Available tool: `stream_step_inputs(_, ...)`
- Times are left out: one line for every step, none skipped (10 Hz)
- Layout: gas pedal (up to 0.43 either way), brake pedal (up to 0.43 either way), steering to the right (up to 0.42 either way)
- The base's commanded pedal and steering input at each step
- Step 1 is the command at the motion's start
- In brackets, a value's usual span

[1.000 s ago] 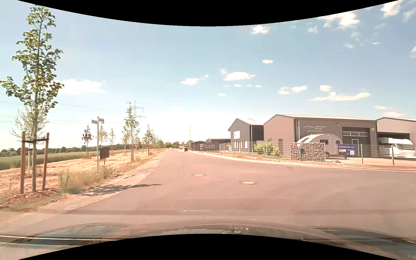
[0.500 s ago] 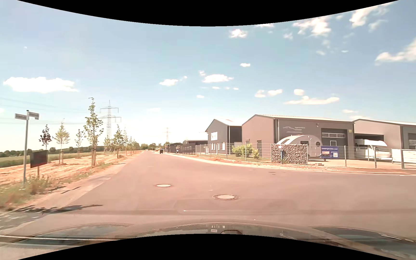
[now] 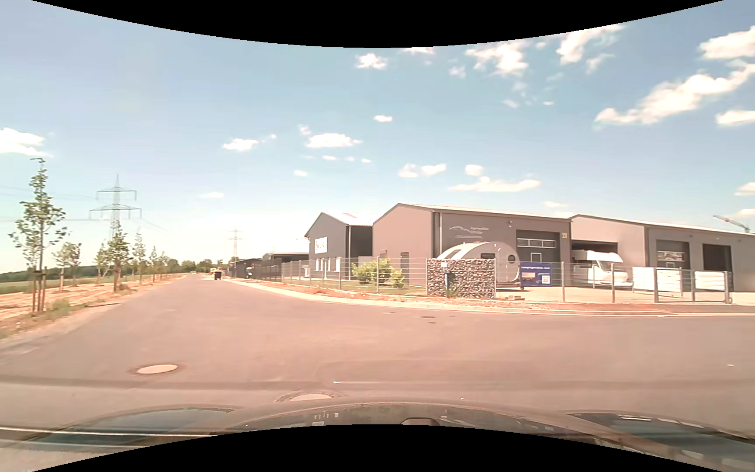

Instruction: Follow the waypoints while adhering to traffic rules and regulations

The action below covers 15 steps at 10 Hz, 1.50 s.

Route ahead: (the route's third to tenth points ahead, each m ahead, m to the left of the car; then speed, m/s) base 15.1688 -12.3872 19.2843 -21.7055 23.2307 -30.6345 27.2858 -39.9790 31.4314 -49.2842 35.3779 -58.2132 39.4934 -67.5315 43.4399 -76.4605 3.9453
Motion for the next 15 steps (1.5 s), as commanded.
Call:
stream_step_inputs(0.13, 0.0, 0.437)
stream_step_inputs(0.13, 0.0, 0.429)
stream_step_inputs(0.15, 0.0, 0.418)
stream_step_inputs(0.157, 0.0, 0.408)
stream_step_inputs(0.157, 0.0, 0.406)
stream_step_inputs(0.157, 0.0, 0.407)
stream_step_inputs(0.157, 0.0, 0.41)
stream_step_inputs(0.157, 0.0, 0.41)
stream_step_inputs(0.157, 0.0, 0.411)
stream_step_inputs(0.157, 0.0, 0.412)
stream_step_inputs(0.157, 0.0, 0.412)
stream_step_inputs(0.157, 0.0, 0.412)
stream_step_inputs(0.157, 0.0, 0.412)
stream_step_inputs(0.157, 0.0, 0.412)
stream_step_inputs(0.157, 0.0, 0.411)
